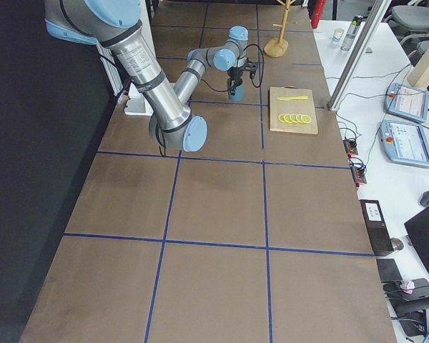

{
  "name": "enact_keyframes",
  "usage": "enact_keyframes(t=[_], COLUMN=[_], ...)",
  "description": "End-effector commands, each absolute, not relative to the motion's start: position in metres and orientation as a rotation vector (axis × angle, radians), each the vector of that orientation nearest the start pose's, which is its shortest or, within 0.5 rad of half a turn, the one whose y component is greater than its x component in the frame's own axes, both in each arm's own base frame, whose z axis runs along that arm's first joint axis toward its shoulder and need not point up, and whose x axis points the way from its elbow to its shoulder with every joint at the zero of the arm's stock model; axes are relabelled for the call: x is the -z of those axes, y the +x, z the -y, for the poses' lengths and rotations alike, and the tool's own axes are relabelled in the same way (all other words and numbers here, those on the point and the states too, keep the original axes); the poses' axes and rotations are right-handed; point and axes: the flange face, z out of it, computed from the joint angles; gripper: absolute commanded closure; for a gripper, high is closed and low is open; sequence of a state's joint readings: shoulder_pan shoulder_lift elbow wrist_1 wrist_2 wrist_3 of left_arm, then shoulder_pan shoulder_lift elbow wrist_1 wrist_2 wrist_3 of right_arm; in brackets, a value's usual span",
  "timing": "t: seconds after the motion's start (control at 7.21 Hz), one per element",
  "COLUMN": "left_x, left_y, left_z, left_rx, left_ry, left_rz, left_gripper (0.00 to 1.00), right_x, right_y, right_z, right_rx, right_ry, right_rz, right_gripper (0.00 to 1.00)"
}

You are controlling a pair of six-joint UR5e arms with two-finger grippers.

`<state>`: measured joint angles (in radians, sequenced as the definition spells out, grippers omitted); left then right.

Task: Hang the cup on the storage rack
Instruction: 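Lower the teal mug onto the table center with the right gripper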

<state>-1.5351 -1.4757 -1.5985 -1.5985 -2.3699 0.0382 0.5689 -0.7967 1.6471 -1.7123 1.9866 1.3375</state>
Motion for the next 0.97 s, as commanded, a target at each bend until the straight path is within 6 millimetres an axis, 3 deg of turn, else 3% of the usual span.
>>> enact_keyframes(t=[0.0, 0.42, 0.55, 0.69, 0.83], left_x=[-0.687, -0.687, -0.686, -0.686, -0.685], left_y=[-0.045, -0.042, -0.042, -0.042, -0.042], left_z=[0.450, 0.450, 0.450, 0.450, 0.450], left_rx=[-0.055, -0.060, -0.062, -0.062, -0.063], left_ry=[-0.041, -0.042, -0.040, -0.040, -0.039], left_rz=[-0.799, -0.799, -0.799, -0.799, -0.799], left_gripper=[0.00, 0.00, 0.00, 0.00, 0.00], right_x=[-0.186, -0.197, -0.202, -0.202, -0.200], right_y=[-0.562, -0.586, -0.590, -0.590, -0.589], right_z=[0.440, 0.438, 0.438, 0.438, 0.437], right_rx=[-0.134, -0.122, -0.128, -0.128, -0.126], right_ry=[-0.114, -0.103, -0.110, -0.111, -0.108], right_rz=[0.769, 0.826, 0.821, 0.819, 0.823], right_gripper=[1.00, 0.98, 0.93, 0.33, 0.00])
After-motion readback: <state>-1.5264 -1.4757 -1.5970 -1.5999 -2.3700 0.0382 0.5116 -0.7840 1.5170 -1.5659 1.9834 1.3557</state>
